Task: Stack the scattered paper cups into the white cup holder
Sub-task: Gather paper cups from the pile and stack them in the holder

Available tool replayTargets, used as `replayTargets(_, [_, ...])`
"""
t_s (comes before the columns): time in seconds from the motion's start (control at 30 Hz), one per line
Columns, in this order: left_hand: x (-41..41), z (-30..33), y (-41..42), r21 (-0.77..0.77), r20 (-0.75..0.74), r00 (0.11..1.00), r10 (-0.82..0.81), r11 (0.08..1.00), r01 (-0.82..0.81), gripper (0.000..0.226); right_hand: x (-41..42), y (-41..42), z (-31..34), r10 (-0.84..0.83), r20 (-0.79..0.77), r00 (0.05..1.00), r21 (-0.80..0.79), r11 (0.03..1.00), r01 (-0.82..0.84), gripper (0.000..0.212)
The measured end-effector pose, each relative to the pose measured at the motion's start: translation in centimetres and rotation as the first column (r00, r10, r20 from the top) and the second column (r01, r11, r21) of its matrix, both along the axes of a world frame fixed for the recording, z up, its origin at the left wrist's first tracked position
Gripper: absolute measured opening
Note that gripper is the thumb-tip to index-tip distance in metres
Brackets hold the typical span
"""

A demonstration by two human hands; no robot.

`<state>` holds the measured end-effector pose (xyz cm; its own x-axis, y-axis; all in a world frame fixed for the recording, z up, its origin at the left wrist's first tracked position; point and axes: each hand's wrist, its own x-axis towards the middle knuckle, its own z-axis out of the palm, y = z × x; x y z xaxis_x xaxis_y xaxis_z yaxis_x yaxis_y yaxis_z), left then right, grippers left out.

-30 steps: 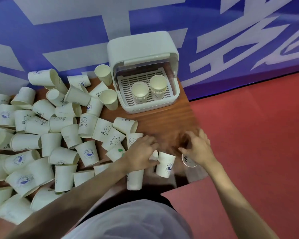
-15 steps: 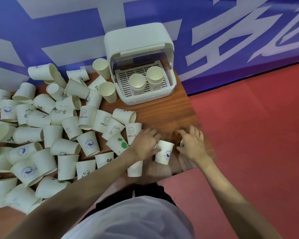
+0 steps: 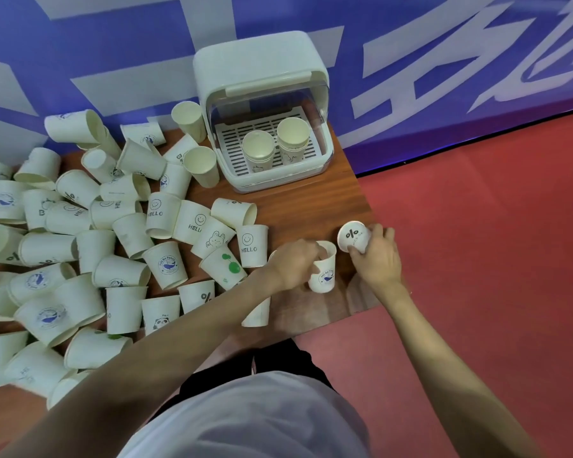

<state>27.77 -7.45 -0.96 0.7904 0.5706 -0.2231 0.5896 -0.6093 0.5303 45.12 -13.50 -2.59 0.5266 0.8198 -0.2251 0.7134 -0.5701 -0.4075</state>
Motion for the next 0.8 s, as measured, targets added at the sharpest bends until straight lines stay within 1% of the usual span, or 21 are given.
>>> replayTargets(0.07, [-1.1,1.1,0.0,0.033,0.132,0.990,0.051,0.998,-0.056,0.019,-0.2,-0.2,-0.6,-0.040,-0.101,0.994,0.100,0.994,0.050,0.057])
replayTargets(0.1, [-1.7,1.6,0.0,0.067,0.192,0.979,0.071,0.994,-0.085,0.015,-0.4,-0.3,-1.0,-0.037,-0.126,0.991,0.123,0.991,0.052,0.060])
replayTargets(0.17, [-3.0,2.4,0.2,0.148,0.270,0.957,0.108,0.977,-0.152,0.016,-0.9,-0.7,-1.8,-0.007,-0.136,0.991,0.133,0.991,0.026,0.062])
replayTargets(0.23, [-4.2,2.8,0.6,0.213,0.317,0.938,0.139,0.954,-0.213,0.019,-1.4,-0.9,-2.2,0.014,-0.125,0.992,0.120,0.993,0.002,0.064])
replayTargets(0.3, [-5.2,3.0,0.9,0.236,0.340,0.924,0.177,0.935,-0.266,0.019,-1.8,-0.8,-2.3,0.039,-0.062,0.997,0.065,0.997,-0.035,0.072])
replayTargets(0.4, [-6.4,3.2,1.2,0.241,0.360,0.901,0.242,0.909,-0.340,0.016,-2.2,-0.1,-2.0,0.165,0.011,0.986,-0.121,0.979,-0.162,0.091])
replayTargets(0.43, [-6.8,3.2,1.3,0.241,0.363,0.895,0.261,0.901,-0.360,0.014,-2.4,0.2,-1.9,0.214,0.010,0.977,-0.185,0.960,-0.209,0.092])
replayTargets(0.47, [-7.2,3.2,1.4,0.242,0.365,0.889,0.278,0.893,-0.379,0.014,-2.5,0.6,-1.8,0.247,-0.004,0.969,-0.236,0.941,-0.241,0.087])
replayTargets(0.53, [-7.7,3.4,1.7,0.245,0.360,0.884,0.298,0.884,-0.398,0.013,-2.8,1.3,-1.5,0.248,-0.040,0.968,-0.290,0.924,-0.249,0.069])
replayTargets(0.6, [-8.2,3.8,2.3,0.250,0.351,0.885,0.305,0.881,-0.403,0.013,-2.7,2.2,-1.2,0.206,-0.056,0.977,-0.267,0.940,-0.214,0.053])
replayTargets(0.73, [-9.0,4.8,4.0,0.270,0.357,0.872,0.335,0.857,-0.440,0.016,-2.2,4.8,0.4,0.172,-0.053,0.984,-0.132,0.975,-0.178,0.038])
replayTargets(0.8, [-9.6,5.6,4.9,0.293,0.412,0.841,0.351,0.823,-0.486,0.016,-2.3,6.4,2.0,0.189,-0.037,0.981,0.034,0.982,-0.187,0.031])
